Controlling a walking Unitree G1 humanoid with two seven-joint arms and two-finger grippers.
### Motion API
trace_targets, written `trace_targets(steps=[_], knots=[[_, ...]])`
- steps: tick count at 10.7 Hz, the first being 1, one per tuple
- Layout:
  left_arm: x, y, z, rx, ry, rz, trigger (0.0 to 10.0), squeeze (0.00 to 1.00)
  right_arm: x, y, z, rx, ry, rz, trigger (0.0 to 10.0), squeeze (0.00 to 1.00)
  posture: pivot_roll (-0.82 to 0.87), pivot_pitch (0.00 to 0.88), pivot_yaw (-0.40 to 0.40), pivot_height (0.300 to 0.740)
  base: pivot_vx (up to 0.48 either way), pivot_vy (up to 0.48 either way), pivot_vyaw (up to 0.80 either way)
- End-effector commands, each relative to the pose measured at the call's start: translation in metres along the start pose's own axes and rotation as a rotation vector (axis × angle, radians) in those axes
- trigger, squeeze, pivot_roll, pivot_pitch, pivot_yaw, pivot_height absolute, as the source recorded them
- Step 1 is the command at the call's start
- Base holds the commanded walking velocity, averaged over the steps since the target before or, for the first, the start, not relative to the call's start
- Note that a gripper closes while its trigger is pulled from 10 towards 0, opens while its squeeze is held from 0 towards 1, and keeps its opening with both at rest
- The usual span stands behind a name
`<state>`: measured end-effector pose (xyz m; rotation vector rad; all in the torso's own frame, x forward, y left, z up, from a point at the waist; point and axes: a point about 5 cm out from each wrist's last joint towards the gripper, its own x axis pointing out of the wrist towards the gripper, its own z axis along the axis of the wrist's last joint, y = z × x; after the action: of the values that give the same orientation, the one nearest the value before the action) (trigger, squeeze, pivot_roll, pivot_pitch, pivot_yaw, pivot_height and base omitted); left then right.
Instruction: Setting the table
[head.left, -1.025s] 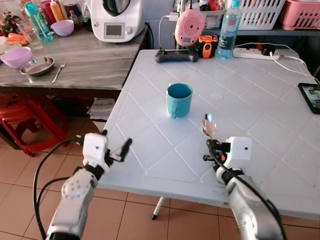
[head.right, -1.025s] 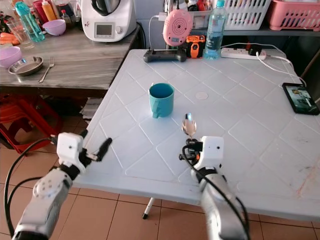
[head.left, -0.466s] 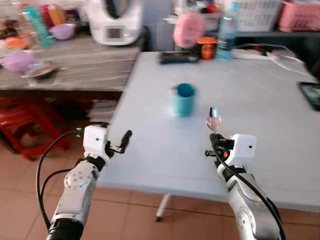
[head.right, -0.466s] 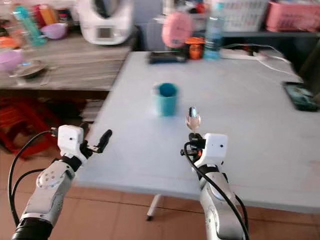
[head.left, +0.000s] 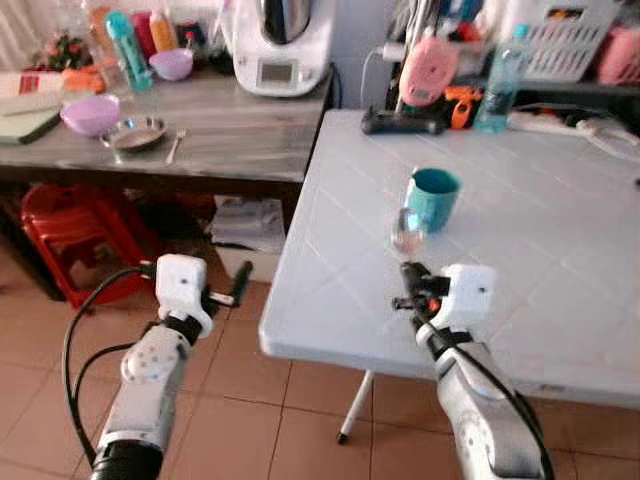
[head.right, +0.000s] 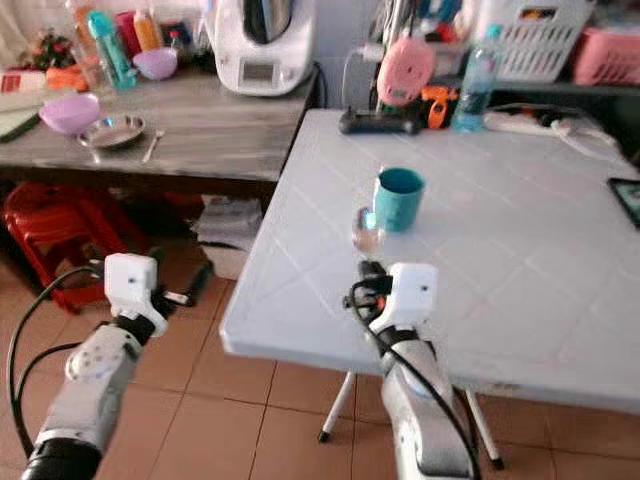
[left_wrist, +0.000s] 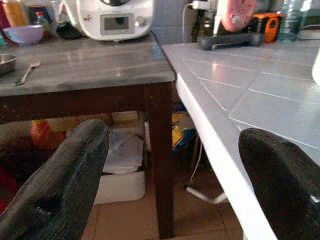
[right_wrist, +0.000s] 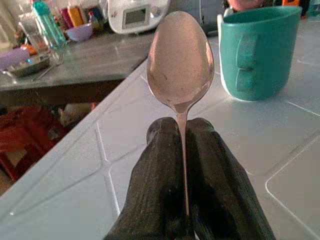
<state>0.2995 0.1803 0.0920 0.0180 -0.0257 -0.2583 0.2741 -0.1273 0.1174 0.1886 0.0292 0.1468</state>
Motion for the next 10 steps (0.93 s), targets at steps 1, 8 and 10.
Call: trace_targets(steps=[1, 8, 10], knots=[[0.0006, -0.0017, -0.0007, -0.001, 0.0, -0.003, 10.0, 0.0, -0.0003, -0.0045, -0.0009, -0.001, 0.002, -0.013, 10.0, 0.0, 0.02, 0.008, 0.078, 0.74, 0.0, 0.435, 0.0], [0.0047, -0.0029, 0.0002, -0.005, -0.003, -0.009, 10.0, 0.0, 0.0015, -0.0013, -0.0011, 0.007, -0.016, -0.013, 10.0, 0.0, 0.03, 0.006, 0.092, 0.74, 0.0, 0.439, -0.5], [0.0053, -0.0042, -0.0005, -0.007, -0.002, -0.013, 10.0, 0.0, 0.0008, -0.0038, -0.001, 0.003, -0.016, -0.018, 10.0, 0.0, 0.03, 0.006, 0.09, 0.74, 0.0, 0.448, -0.48]])
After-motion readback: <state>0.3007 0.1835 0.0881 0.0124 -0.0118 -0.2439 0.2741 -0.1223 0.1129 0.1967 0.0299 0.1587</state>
